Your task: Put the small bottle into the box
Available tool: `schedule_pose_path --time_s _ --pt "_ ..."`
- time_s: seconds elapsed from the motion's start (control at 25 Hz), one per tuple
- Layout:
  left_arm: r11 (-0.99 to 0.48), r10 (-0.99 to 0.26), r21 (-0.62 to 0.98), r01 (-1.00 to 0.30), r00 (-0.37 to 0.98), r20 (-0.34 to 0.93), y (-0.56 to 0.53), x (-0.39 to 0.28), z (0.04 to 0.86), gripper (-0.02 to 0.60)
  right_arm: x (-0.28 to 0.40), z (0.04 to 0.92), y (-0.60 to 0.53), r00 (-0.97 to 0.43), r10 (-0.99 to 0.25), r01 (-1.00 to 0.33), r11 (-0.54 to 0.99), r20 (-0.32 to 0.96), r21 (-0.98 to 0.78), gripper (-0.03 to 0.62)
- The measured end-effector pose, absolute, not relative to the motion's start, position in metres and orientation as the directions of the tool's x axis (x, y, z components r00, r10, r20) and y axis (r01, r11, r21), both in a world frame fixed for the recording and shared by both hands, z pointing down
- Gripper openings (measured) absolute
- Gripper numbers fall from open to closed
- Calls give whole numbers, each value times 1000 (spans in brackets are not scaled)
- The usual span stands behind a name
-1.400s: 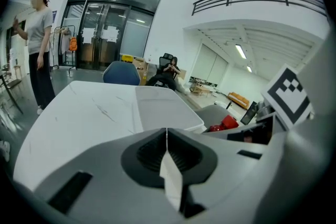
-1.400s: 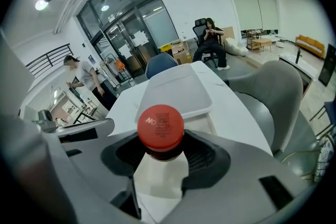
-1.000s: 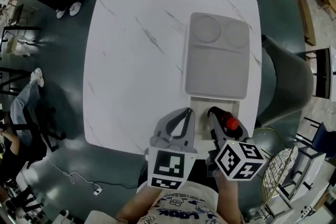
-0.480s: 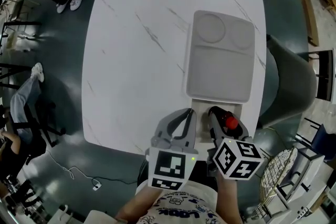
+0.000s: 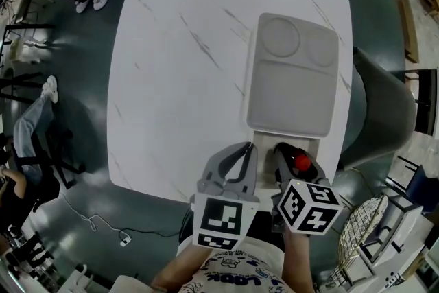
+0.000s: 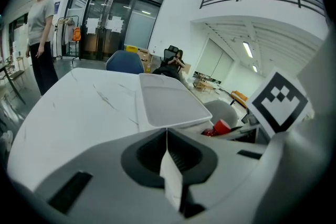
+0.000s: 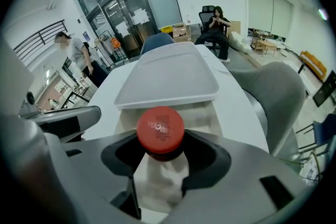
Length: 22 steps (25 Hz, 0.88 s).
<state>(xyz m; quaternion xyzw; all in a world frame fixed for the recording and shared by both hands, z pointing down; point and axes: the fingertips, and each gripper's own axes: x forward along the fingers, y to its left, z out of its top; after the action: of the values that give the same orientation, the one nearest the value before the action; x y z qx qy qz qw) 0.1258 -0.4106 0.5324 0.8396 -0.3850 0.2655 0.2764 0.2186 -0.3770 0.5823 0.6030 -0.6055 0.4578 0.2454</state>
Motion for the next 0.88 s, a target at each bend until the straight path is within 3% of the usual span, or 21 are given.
schedule_pose_path --time_s 0.88 --pt "-574 -559 233 -785 583 589 -402 121 493 20 219 518 -378 -105 -649 -952 -153 754 -264 225"
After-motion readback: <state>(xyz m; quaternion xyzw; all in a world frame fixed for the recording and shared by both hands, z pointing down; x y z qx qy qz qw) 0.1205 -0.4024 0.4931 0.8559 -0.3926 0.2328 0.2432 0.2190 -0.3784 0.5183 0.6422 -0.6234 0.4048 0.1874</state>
